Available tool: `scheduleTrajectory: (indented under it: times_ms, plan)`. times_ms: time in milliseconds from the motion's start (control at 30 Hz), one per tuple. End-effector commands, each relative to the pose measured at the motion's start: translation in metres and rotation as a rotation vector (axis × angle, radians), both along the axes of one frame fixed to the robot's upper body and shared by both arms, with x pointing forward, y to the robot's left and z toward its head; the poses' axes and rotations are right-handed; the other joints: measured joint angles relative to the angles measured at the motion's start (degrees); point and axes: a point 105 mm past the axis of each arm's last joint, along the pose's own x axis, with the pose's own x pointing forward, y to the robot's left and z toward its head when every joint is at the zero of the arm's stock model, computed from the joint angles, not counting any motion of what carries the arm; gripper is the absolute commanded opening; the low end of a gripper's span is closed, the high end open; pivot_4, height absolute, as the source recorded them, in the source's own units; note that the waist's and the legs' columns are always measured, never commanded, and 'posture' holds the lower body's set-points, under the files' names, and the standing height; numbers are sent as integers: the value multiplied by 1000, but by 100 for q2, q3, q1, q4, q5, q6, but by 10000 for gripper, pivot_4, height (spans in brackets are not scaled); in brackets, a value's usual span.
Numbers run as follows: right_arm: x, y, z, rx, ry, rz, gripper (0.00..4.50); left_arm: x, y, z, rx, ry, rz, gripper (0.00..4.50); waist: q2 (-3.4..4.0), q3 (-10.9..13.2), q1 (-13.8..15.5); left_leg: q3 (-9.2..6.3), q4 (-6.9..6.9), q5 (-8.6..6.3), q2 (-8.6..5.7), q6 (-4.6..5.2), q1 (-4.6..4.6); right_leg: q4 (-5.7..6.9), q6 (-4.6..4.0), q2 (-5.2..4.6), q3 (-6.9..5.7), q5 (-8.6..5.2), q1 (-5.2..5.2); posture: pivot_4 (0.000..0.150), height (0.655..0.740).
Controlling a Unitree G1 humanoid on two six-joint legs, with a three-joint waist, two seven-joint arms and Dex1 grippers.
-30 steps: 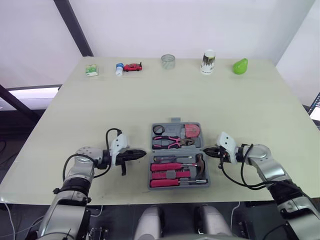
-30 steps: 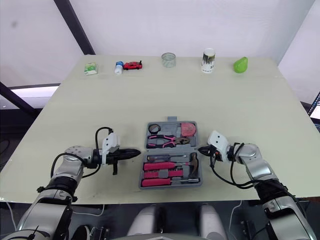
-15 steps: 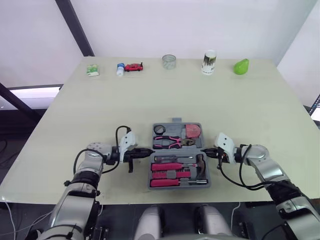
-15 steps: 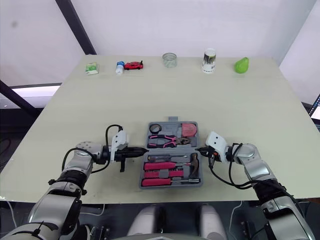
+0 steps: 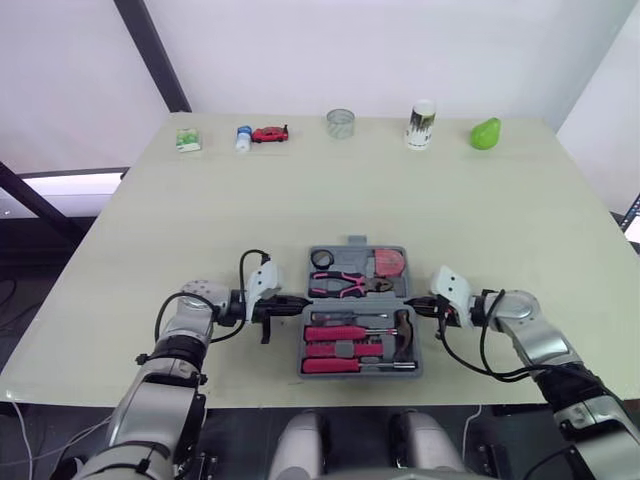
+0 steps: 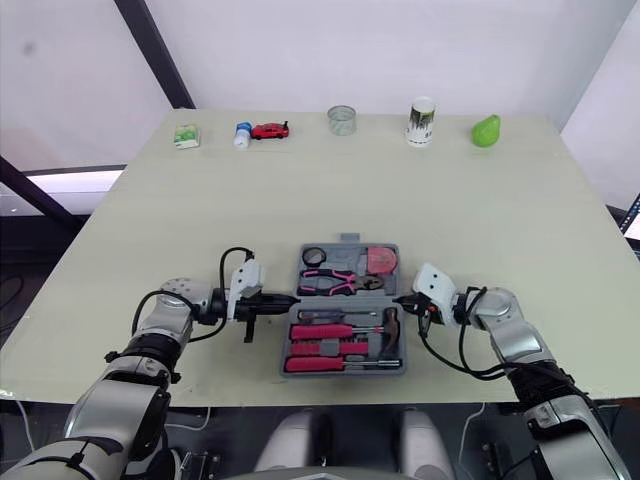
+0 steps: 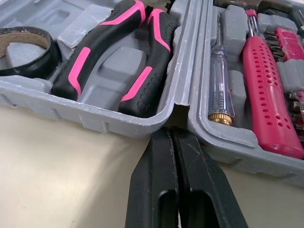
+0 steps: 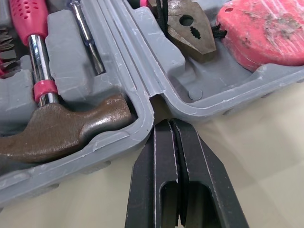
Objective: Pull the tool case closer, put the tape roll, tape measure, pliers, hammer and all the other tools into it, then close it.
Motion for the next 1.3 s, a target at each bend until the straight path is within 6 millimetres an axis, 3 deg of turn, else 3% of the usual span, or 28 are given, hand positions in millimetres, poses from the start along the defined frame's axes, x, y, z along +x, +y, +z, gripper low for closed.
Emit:
scheduleTrajectory:
  times_ms: [33, 533, 1300]
  plan:
    - [-11, 12, 11, 49, -5, 71, 0, -10, -16, -5, -7, 22, -79, 1007, 0, 0, -4, 0, 0, 0, 0, 0, 0, 0, 0, 0, 0, 0, 0, 1500, 7400]
    - [-30, 21, 5, 61, 44, 86, 0, -33, -4, -7, 22, 76, -106, 1007, 1, -1, -42, -3, -1, 0, 1, 0, 3, 2, 0, 2, 0, 0, 0, 1500, 7400]
    - [-31, 22, 1, 50, 50, 81, 0, -40, -2, -10, 23, 83, -76, 1007, 1, -1, -37, -4, -1, 0, 1, 0, 4, 3, -1, 2, 0, 0, 0, 1500, 7400]
